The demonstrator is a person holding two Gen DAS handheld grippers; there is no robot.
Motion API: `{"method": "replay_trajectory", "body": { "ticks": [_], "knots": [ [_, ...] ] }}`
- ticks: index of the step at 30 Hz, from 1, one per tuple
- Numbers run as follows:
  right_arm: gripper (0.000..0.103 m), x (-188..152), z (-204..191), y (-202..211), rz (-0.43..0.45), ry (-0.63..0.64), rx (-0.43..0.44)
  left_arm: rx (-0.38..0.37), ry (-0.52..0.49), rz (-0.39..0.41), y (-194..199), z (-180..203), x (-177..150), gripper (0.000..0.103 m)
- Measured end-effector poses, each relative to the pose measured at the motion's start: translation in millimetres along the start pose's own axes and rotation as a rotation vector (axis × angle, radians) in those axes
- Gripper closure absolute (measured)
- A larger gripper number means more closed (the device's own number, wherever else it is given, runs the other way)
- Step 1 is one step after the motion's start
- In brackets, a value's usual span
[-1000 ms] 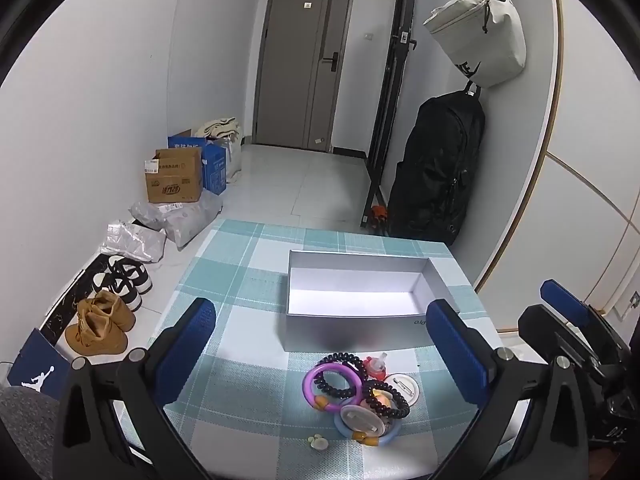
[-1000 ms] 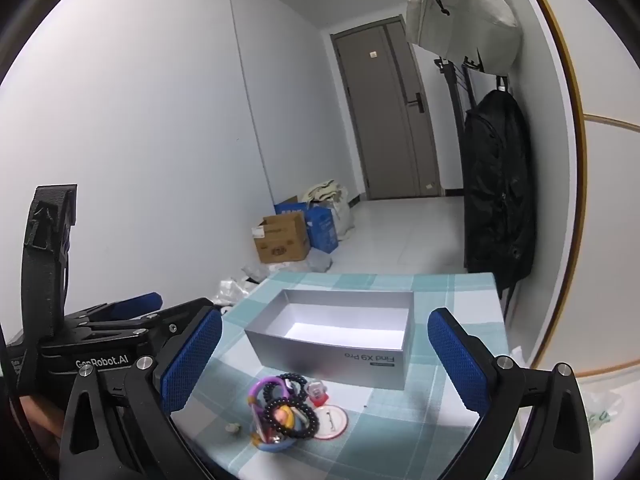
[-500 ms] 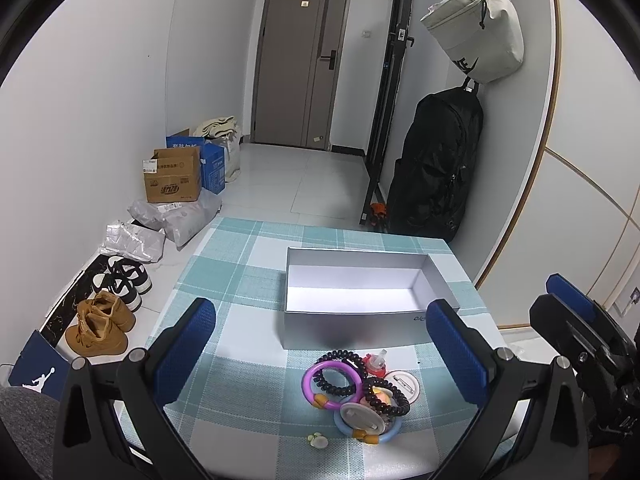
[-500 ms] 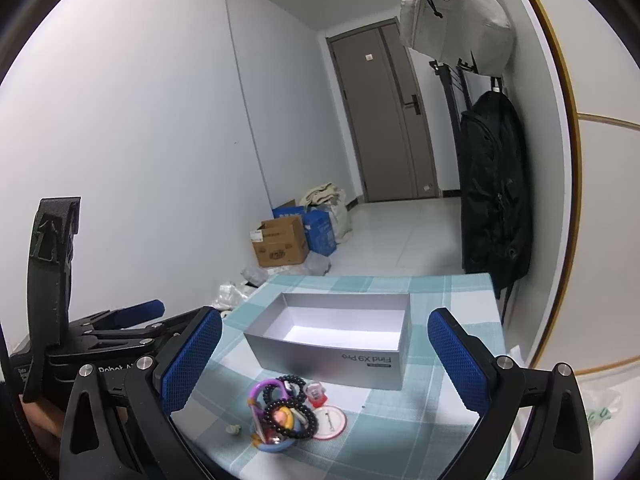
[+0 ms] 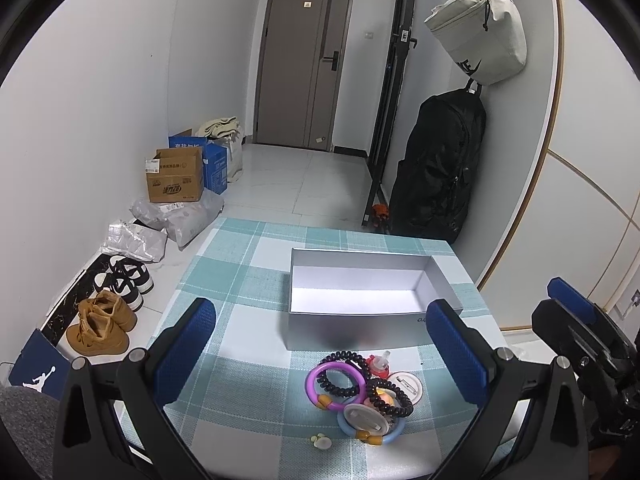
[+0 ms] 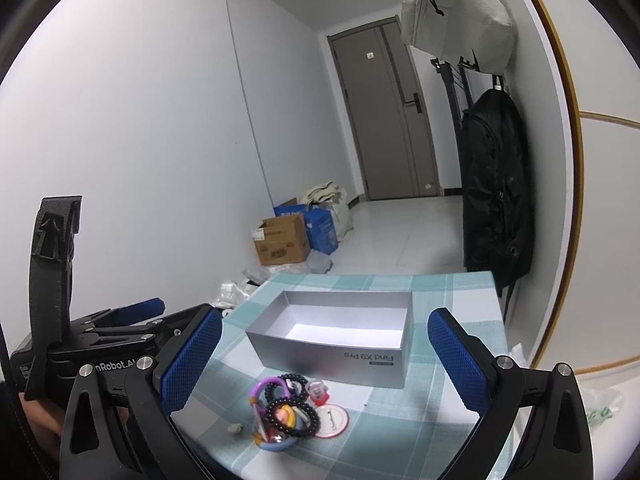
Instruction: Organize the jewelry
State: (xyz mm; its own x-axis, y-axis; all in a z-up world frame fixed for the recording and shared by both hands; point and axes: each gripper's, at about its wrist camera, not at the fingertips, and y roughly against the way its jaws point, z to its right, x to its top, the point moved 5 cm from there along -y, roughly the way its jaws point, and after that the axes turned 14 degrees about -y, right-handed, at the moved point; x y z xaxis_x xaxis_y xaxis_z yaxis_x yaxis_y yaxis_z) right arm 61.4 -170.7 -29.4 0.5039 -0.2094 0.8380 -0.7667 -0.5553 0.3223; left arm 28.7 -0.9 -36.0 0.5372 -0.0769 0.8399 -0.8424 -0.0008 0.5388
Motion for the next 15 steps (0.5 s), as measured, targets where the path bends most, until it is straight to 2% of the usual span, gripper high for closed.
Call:
{"method": "replay_trajectory", "body": {
  "ticks": [3, 15],
  "knots": [
    [0.000, 0.1, 0.3, 0.3, -0.001, -0.004, 0.003, -0.010, 0.007, -0.011, -10.7, -2.9, 8.0, 0.001],
    [0.000, -0.9, 1.5, -1.8, -0.010, -0.001, -0.002, -0.024, -0.017, -0.032, -14.1, 2.3, 7.0, 0.001]
  ]
}}
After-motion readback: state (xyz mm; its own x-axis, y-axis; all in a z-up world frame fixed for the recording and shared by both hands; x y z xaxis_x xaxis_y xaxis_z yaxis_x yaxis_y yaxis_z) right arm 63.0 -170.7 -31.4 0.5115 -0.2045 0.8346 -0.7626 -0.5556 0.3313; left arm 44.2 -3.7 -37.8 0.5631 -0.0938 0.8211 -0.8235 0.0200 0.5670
